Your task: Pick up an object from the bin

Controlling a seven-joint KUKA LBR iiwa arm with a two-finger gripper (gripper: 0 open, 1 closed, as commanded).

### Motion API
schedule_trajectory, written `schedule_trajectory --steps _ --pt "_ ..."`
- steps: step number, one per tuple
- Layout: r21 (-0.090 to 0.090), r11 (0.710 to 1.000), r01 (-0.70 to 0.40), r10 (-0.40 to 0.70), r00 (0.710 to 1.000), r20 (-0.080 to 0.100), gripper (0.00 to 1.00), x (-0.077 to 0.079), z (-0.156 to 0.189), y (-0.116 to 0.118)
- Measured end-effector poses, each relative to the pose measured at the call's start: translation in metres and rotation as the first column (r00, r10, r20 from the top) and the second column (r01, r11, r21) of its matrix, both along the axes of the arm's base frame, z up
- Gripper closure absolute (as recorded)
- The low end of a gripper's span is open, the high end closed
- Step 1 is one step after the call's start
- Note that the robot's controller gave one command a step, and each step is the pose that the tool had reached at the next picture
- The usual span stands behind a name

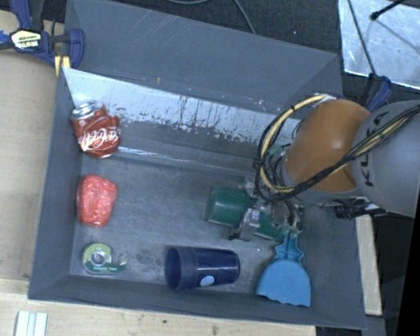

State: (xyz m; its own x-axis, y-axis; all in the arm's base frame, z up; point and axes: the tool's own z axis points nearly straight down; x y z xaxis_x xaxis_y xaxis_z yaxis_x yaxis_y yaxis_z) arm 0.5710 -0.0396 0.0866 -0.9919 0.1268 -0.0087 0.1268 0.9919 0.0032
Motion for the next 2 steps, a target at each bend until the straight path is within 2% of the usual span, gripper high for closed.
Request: schedule_trajectory --steps 1,2 --pt "-0.001 1.000 0.000 0.000 1.000 0.000 1.00 0.000 0.000 0.000" --pt "0.000 1.000 0.023 -0.023 1.000 0.004 1.00 0.012 0.137 -0.005"
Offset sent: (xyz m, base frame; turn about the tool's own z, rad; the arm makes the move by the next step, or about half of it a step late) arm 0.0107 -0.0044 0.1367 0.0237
